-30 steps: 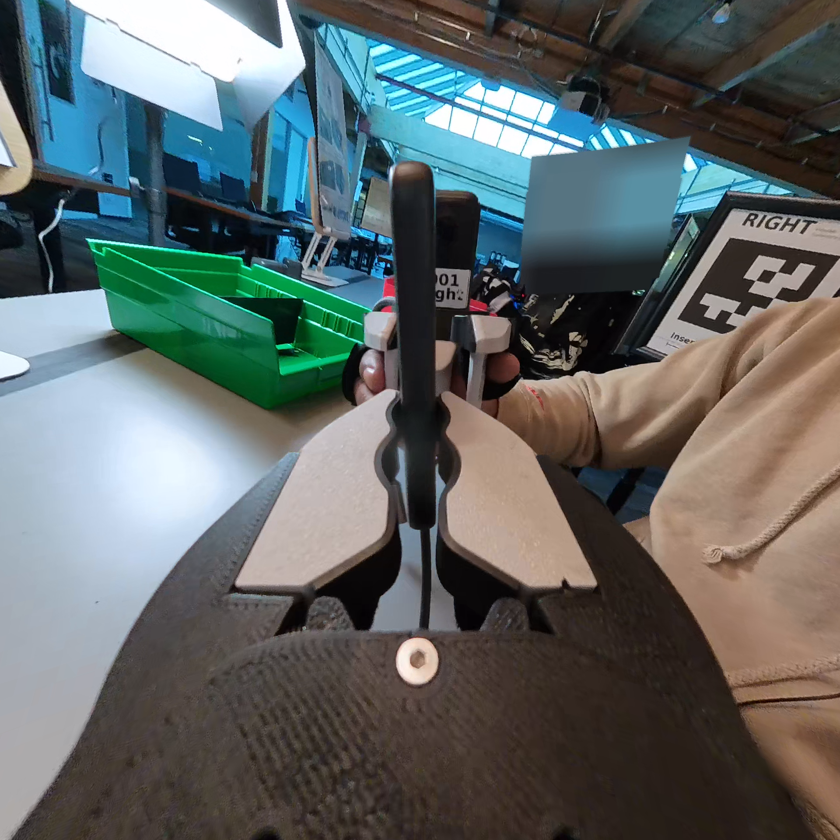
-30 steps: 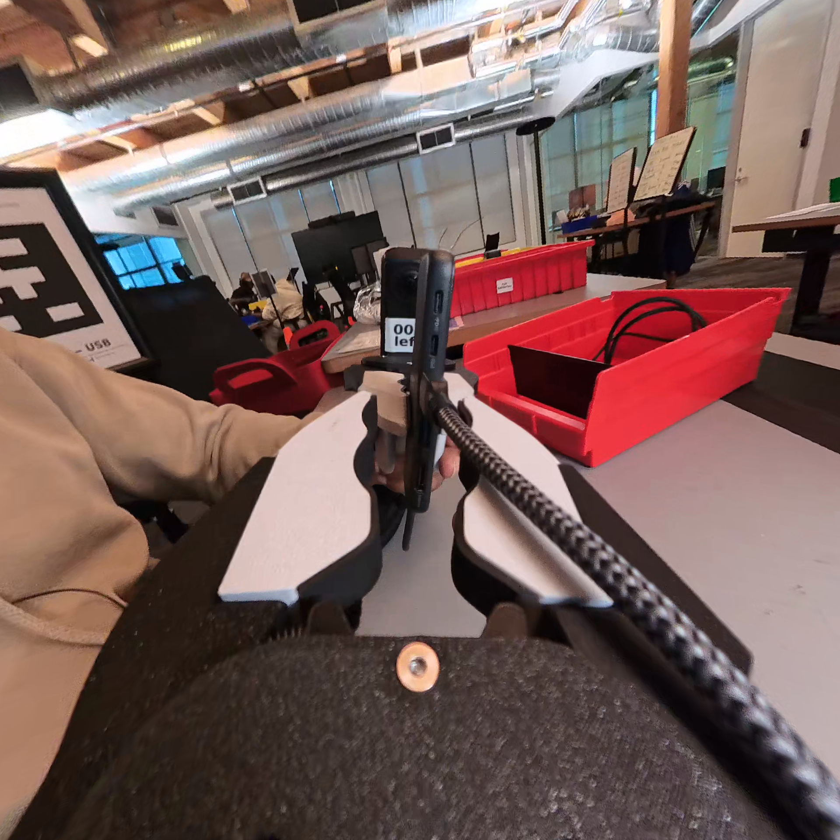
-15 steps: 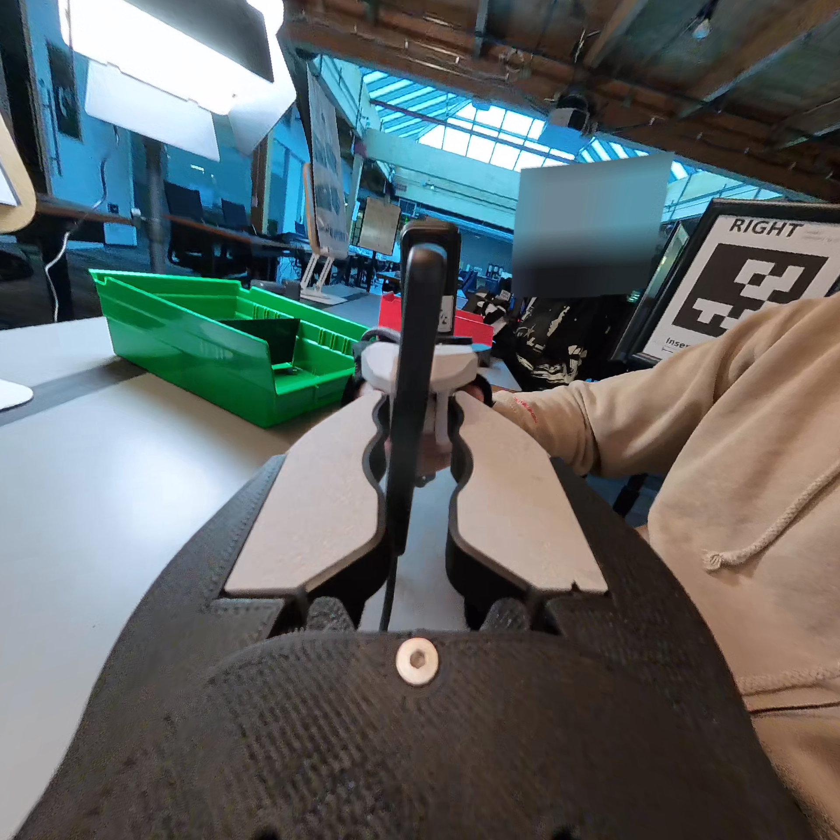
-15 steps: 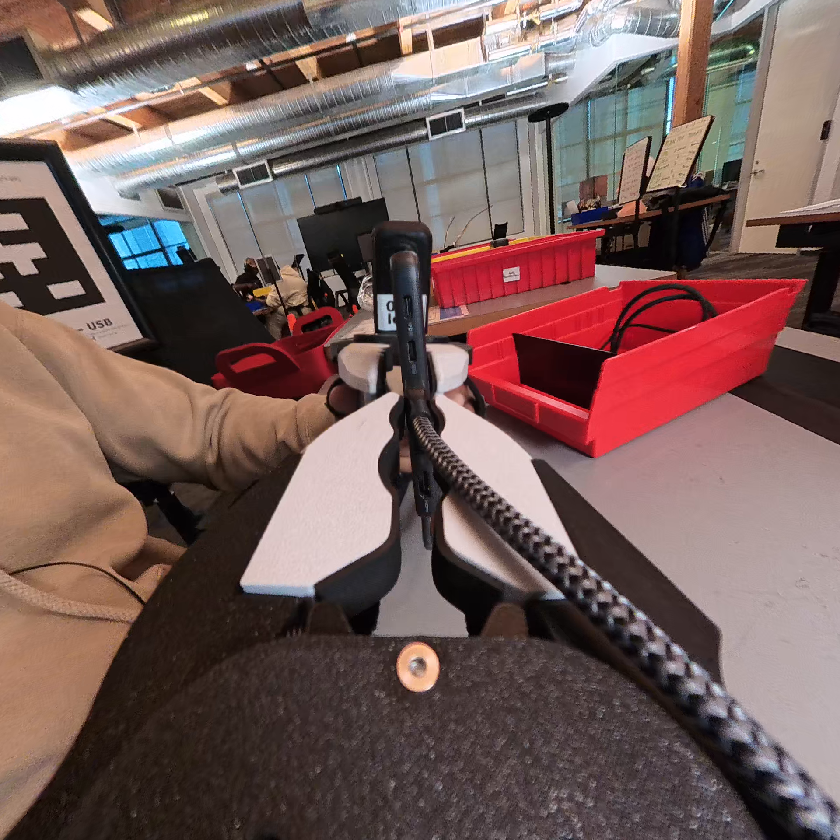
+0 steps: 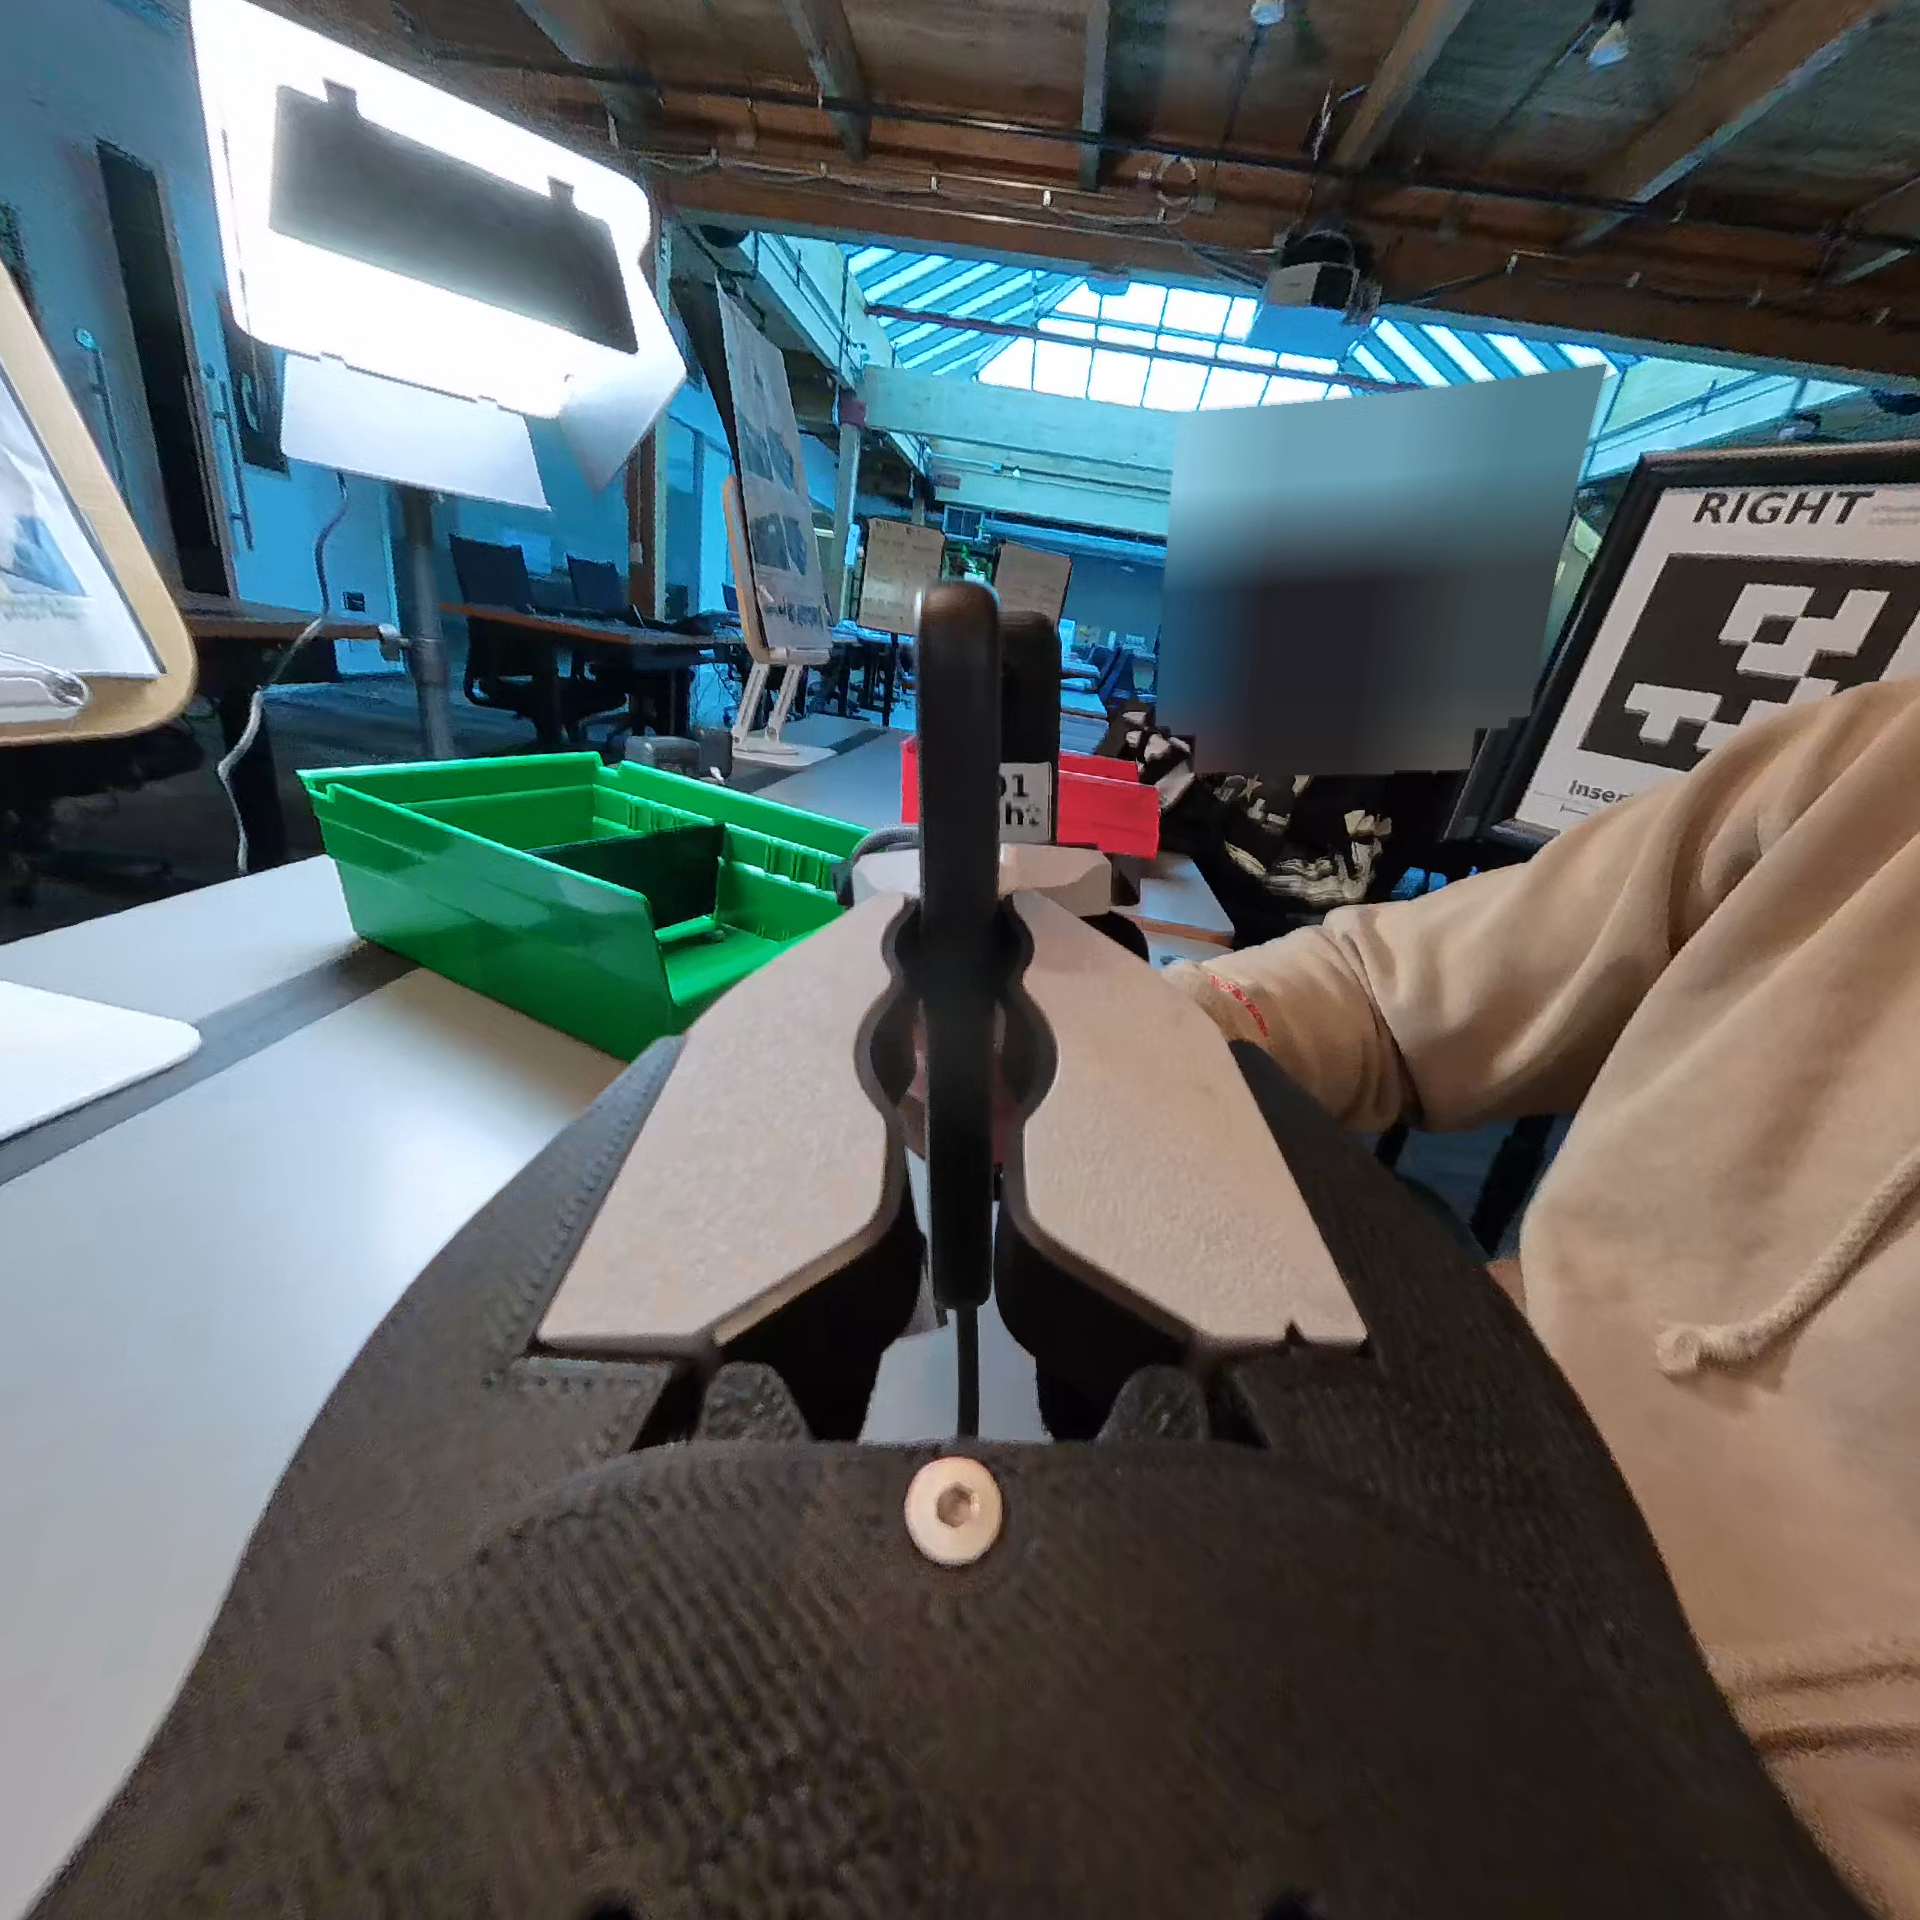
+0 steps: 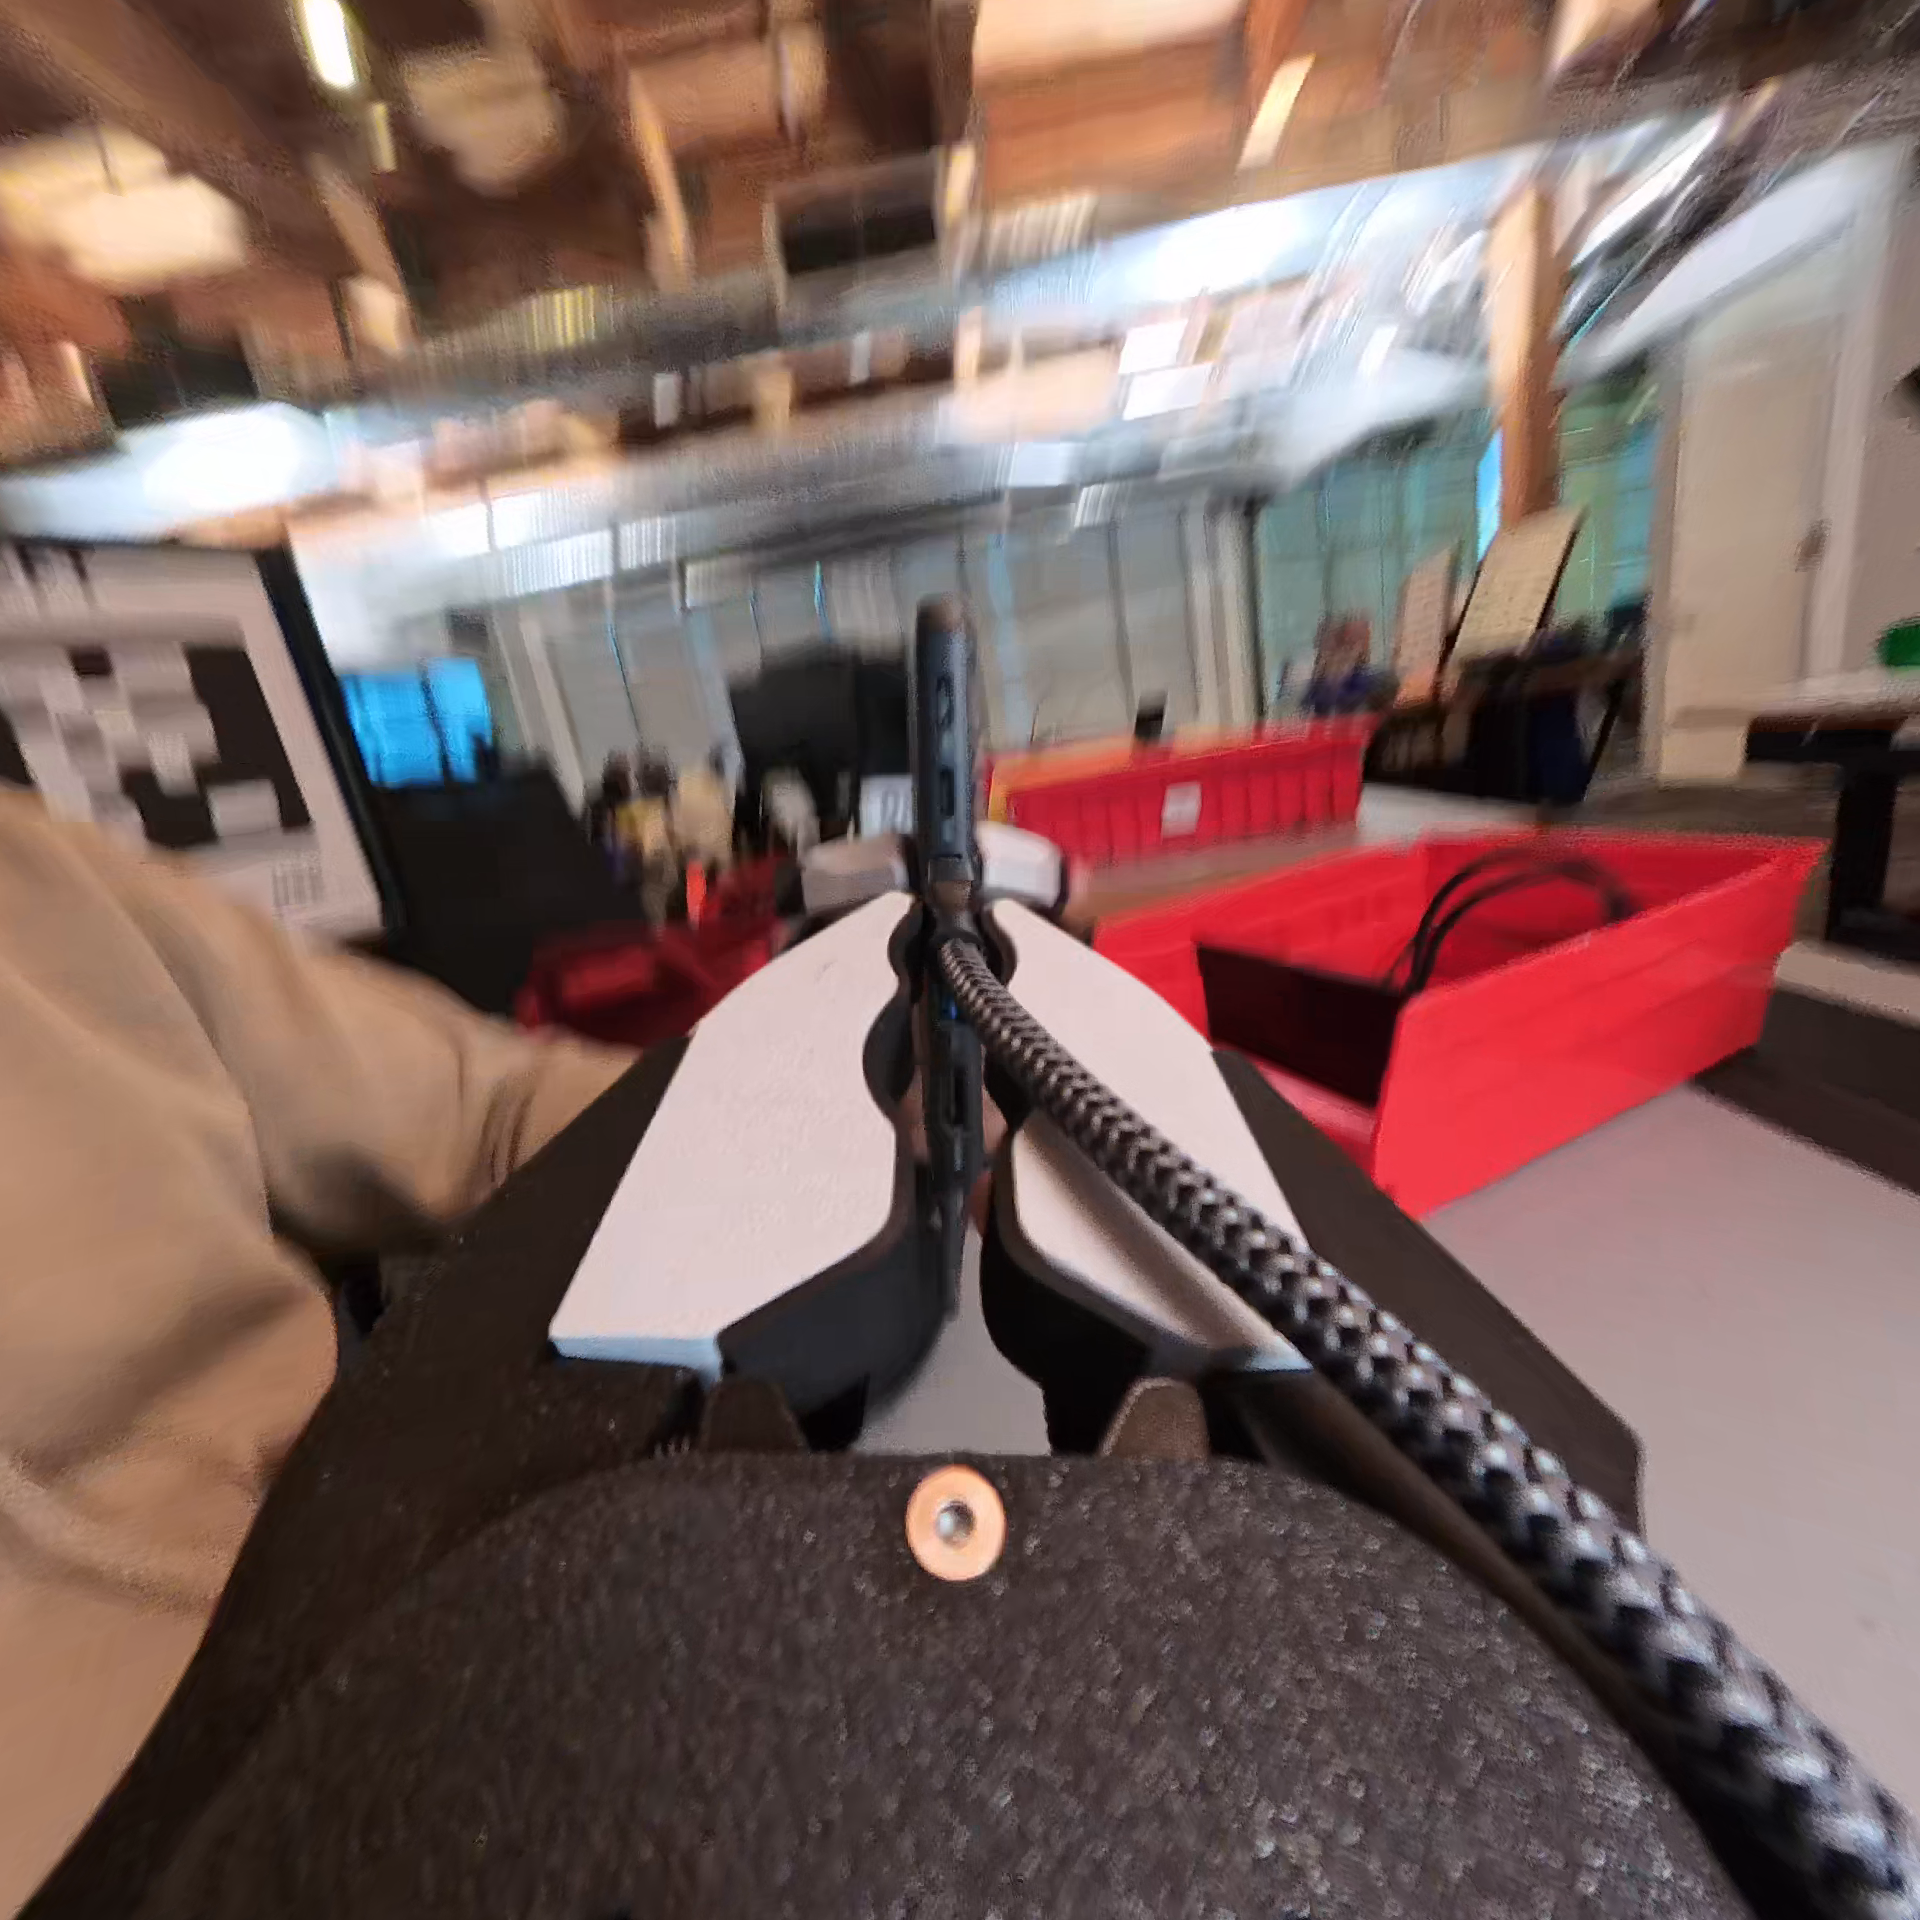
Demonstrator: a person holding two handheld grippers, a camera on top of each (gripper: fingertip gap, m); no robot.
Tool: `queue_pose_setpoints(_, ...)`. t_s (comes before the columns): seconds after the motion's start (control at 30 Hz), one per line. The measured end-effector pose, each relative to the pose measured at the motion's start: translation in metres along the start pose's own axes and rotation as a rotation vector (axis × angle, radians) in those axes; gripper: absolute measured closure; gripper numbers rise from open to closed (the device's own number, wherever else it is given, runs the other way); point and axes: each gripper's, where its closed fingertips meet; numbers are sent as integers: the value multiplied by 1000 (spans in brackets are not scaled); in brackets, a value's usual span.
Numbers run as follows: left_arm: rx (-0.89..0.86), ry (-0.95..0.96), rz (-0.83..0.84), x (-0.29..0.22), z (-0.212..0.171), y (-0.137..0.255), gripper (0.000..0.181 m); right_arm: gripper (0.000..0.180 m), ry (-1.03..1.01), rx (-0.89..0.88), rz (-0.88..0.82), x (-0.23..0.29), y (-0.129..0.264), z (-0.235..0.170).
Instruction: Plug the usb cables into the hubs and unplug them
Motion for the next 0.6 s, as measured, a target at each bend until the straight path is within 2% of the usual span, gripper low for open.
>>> queue_pose_setpoints(0.03,-108,27,38,9,19,15,168,171,-67,-130,-29,-12,17,24)
queue_pose_setpoints(0.07,-223,68,81,22,42,41,169,172,-87,-182,-53,-25,36,44)
queue_pose_setpoints(0.1,-293,69,124,33,59,65,169,171,-4,-165,-86,-30,51,56)
queue_pose_setpoints(0.17,-274,4,186,40,65,85,169,171,67,-88,-78,-24,58,70)
queue_pose_setpoints(0.37,-131,24,129,35,25,51,168,171,61,248,-161,-40,65,69)
queue_pose_setpoints(0.47,-93,64,120,39,9,45,169,170,12,424,-271,-59,91,62)
queue_pose_setpoints(0.6,-58,82,123,42,-2,40,169,170,-24,502,-425,-87,136,73)
Point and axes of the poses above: each gripper's, where its closed fingertips meet, y back along the fingers, z out of its top, x = y × z across the jaws
